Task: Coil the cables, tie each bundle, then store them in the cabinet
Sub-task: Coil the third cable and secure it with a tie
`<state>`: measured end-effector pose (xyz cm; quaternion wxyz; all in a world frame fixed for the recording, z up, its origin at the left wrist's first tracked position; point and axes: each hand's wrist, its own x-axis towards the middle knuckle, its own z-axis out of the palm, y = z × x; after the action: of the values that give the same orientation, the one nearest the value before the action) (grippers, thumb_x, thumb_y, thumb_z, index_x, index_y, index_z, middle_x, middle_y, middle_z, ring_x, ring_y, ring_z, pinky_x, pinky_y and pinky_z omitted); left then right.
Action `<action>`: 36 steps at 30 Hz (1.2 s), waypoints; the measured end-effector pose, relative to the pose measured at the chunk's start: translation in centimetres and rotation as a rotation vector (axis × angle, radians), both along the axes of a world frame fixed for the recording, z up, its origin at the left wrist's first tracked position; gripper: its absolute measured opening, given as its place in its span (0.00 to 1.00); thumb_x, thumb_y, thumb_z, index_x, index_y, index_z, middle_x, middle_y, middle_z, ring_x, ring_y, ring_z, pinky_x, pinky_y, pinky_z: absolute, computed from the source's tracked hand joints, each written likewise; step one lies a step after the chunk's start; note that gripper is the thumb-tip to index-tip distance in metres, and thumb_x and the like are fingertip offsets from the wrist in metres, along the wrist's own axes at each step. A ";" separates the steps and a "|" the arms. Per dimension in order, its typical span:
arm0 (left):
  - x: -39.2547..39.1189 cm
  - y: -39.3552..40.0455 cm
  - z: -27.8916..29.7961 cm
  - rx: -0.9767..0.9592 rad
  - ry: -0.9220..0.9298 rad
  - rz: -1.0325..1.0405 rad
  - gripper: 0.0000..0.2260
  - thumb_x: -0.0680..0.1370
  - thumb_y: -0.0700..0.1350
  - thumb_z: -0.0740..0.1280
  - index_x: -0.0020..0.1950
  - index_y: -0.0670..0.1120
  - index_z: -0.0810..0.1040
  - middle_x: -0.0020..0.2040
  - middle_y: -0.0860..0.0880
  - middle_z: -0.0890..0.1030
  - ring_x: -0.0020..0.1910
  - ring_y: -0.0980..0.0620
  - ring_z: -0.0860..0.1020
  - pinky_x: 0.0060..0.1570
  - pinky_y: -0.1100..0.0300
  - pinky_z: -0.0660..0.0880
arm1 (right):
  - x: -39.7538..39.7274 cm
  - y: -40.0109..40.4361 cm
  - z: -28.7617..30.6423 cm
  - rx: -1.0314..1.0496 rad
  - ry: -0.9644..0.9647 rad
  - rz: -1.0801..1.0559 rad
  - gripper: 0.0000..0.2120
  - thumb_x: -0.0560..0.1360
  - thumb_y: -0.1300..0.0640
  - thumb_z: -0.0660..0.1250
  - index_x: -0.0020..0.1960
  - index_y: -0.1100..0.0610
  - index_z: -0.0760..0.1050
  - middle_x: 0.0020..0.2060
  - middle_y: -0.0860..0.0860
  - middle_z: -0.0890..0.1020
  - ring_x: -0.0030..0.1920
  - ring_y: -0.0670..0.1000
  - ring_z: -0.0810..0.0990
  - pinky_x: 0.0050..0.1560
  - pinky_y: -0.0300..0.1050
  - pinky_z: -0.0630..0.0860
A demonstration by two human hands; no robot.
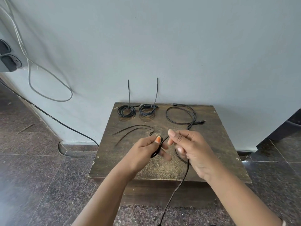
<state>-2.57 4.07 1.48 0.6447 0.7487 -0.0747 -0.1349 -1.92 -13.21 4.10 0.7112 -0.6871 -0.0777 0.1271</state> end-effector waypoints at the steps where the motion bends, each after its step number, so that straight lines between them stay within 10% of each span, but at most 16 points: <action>1: 0.0 0.1 0.1 -0.044 0.053 -0.026 0.16 0.83 0.50 0.55 0.48 0.42 0.78 0.34 0.45 0.83 0.48 0.50 0.80 0.58 0.53 0.69 | 0.2 -0.2 0.0 0.021 0.018 -0.031 0.15 0.71 0.44 0.69 0.34 0.55 0.80 0.21 0.46 0.67 0.23 0.43 0.62 0.24 0.33 0.60; 10: -0.1 0.1 0.6 -0.656 0.396 -0.133 0.18 0.82 0.43 0.52 0.41 0.38 0.77 0.21 0.46 0.70 0.49 0.38 0.82 0.51 0.49 0.77 | 0.7 0.2 -1.9 -0.251 -0.001 -0.074 0.13 0.75 0.46 0.66 0.41 0.55 0.81 0.25 0.43 0.74 0.25 0.38 0.69 0.32 0.34 0.64; 19: 1.0 1.0 0.4 -1.094 0.380 0.319 0.15 0.82 0.45 0.53 0.42 0.40 0.74 0.39 0.41 0.83 0.58 0.39 0.79 0.63 0.41 0.70 | -0.6 2.2 -2.6 -0.624 -0.021 0.210 0.13 0.82 0.50 0.57 0.45 0.49 0.79 0.25 0.44 0.77 0.26 0.44 0.70 0.33 0.42 0.68; 25: 1.0 1.2 0.3 -0.763 0.207 0.384 0.15 0.83 0.46 0.53 0.43 0.42 0.74 0.53 0.38 0.83 0.59 0.49 0.79 0.64 0.52 0.67 | -0.9 2.1 -1.6 -0.395 0.067 0.293 0.16 0.81 0.46 0.58 0.45 0.53 0.81 0.23 0.43 0.71 0.30 0.48 0.67 0.39 0.43 0.67; 32: 0.2 0.2 0.3 0.048 -0.118 0.134 0.16 0.82 0.49 0.57 0.36 0.49 0.75 0.31 0.54 0.73 0.32 0.55 0.69 0.39 0.60 0.66 | -0.4 1.1 -0.7 0.012 0.108 0.155 0.18 0.74 0.44 0.65 0.40 0.58 0.81 0.21 0.47 0.64 0.23 0.44 0.59 0.26 0.36 0.57; 36: 0.0 0.1 0.2 0.085 -0.013 0.012 0.16 0.83 0.49 0.55 0.43 0.42 0.77 0.31 0.48 0.82 0.35 0.56 0.76 0.41 0.65 0.69 | 0.2 0.1 -0.5 0.146 0.146 -0.021 0.16 0.68 0.43 0.70 0.34 0.57 0.80 0.19 0.47 0.65 0.20 0.44 0.60 0.24 0.35 0.58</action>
<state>-2.54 4.17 1.67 0.6127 0.7767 -0.0687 -0.1291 -1.68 -13.13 3.59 0.7645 -0.6231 -0.0274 0.1632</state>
